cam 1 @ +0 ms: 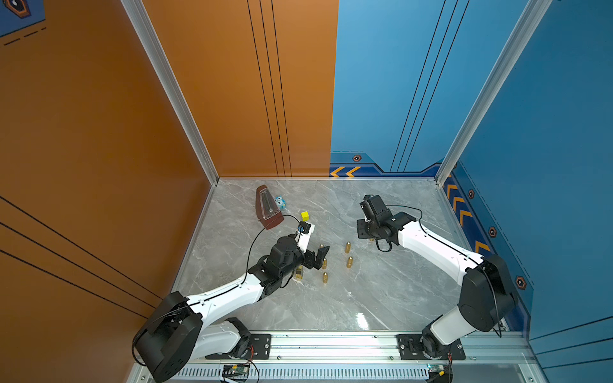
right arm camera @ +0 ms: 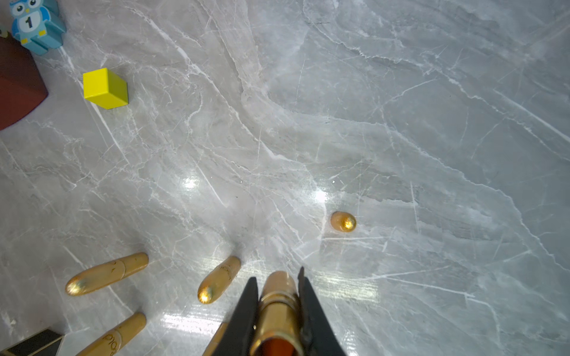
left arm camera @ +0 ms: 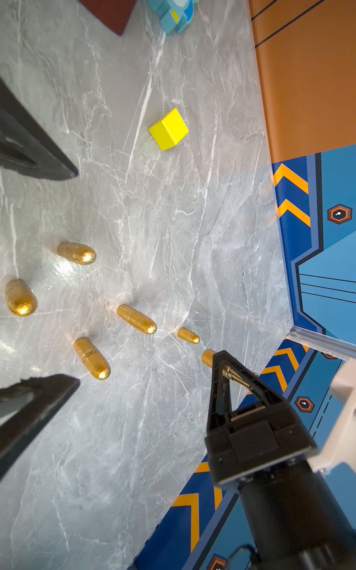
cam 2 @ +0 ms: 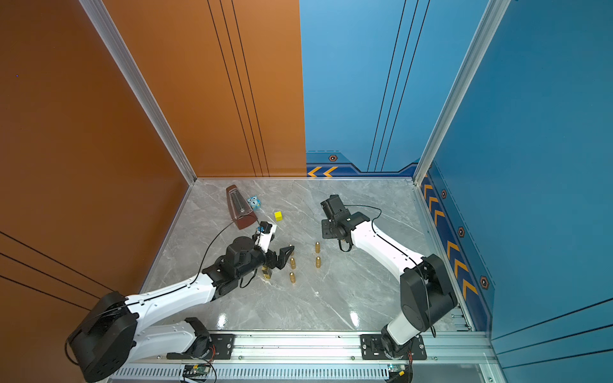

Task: Open the lipstick cap
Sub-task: Place the lipstick at the center of the board.

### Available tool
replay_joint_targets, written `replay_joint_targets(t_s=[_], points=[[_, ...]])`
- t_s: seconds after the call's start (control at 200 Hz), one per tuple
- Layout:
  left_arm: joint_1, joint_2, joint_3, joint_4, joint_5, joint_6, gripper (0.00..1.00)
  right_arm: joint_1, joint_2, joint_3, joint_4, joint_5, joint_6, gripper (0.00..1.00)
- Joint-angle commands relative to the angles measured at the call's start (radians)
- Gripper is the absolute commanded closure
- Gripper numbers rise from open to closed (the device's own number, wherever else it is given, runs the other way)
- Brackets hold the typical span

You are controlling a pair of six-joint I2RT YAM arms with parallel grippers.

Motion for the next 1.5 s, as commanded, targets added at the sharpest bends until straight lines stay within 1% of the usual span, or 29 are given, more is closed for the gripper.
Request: replay_joint_targets(t_s=[0.0, 0.16, 0.52, 0.701, 1.261, 1.496], points=[[0.01, 0.022, 0.007, 0.0, -0.01, -0.017, 0.01, -0.013, 0.052, -0.02, 0.068, 0.029, -0.016, 0.8], [0.012, 0.052, 0.033, 0.0, 0.016, -0.018, 0.01, -0.027, 0.106, -0.048, 0.141, 0.058, -0.016, 0.8], [0.009, 0.102, 0.078, 0.0, 0.054, -0.02, 0.01, -0.055, 0.188, -0.095, 0.25, 0.047, -0.011, 0.8], [0.008, 0.116, 0.091, 0.0, 0.071, -0.02, 0.01, -0.062, 0.209, -0.104, 0.269, 0.048, -0.011, 0.8], [-0.003, 0.127, 0.103, -0.001, 0.076, -0.014, 0.01, -0.063, 0.241, -0.123, 0.279, 0.042, -0.013, 0.8], [-0.005, 0.127, 0.103, -0.001, 0.076, -0.014, 0.01, -0.052, 0.246, -0.131, 0.277, 0.037, -0.016, 0.77]])
